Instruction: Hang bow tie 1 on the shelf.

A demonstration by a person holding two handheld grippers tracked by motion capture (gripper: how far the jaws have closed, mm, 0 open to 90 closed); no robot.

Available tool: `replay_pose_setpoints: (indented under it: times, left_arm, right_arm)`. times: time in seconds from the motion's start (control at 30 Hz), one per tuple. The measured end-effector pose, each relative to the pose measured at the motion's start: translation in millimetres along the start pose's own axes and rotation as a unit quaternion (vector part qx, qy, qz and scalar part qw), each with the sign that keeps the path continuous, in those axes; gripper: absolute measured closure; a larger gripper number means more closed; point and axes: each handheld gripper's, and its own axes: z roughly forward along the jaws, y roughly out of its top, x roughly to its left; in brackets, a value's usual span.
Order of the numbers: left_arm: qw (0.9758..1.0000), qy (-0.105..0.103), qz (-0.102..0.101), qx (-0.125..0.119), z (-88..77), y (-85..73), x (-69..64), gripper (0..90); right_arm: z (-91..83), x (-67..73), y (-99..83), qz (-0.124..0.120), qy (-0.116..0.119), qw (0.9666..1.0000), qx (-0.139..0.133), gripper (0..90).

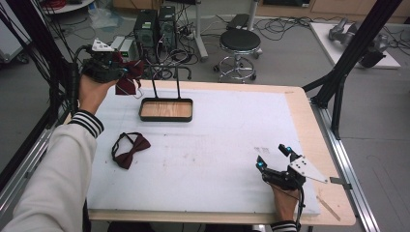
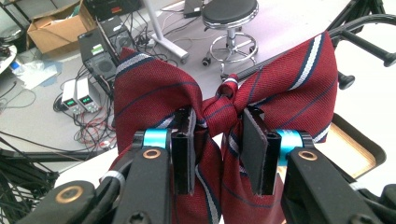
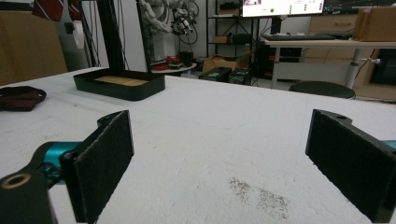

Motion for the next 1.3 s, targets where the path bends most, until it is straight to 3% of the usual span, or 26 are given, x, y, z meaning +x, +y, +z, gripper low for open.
replay_pose_setpoints:
  times: [0.53, 0.9, 1.1, 1.3]
  left_arm:
    - [0.9998, 0.012, -0.016, 0.01, 17.1, -0.9, 7.7, 66.8]
    - [0.9986, 0.027, -0.038, 0.024, 24.2, -18.4, 15.7, 66.7]
    - [0.9983, 0.033, -0.021, 0.045, 30.1, -27.5, 14.4, 66.7]
    - [0.9974, 0.025, -0.011, 0.067, 37.7, -35.8, 10.3, 66.5]
  right_arm:
    - [0.4, 0.3, 0.2, -0.002, 0.0, 1.0, 0.004, 6.9]
    - [0.9, 0.6, 0.3, -0.006, -0.001, 1.0, 0.004, 6.9]
    - [0.7, 1.2, 0.3, -0.003, 0.0, 1.0, 0.007, 6.9]
    - [0.8, 1.4, 0.4, -0.004, 0.0, 1.0, 0.006, 6.9]
